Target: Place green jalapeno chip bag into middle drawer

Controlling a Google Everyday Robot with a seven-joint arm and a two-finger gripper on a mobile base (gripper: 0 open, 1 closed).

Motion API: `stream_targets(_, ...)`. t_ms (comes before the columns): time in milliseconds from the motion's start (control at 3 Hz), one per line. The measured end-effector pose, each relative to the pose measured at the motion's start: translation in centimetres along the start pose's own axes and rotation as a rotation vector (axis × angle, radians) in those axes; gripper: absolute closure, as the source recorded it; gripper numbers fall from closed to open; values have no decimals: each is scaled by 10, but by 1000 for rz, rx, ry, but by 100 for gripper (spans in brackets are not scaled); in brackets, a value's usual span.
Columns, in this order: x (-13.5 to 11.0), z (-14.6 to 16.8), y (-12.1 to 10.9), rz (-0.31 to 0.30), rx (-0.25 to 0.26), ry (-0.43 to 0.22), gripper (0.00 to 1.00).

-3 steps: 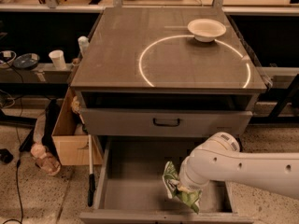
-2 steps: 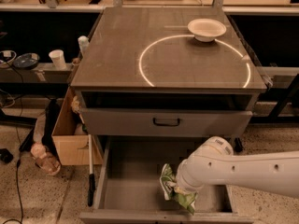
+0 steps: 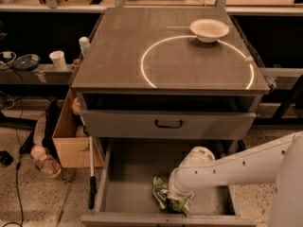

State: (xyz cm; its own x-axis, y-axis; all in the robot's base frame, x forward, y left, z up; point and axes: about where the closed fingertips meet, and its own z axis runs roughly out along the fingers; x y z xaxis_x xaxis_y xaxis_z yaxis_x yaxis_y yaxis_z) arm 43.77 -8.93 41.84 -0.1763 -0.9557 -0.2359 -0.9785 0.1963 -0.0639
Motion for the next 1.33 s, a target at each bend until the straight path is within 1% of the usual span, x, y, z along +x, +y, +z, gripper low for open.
stream_targets(333,-2,30,1,-12,-21,11,97)
stream_targets(1333,-2,30,1,-12,-21,11,27)
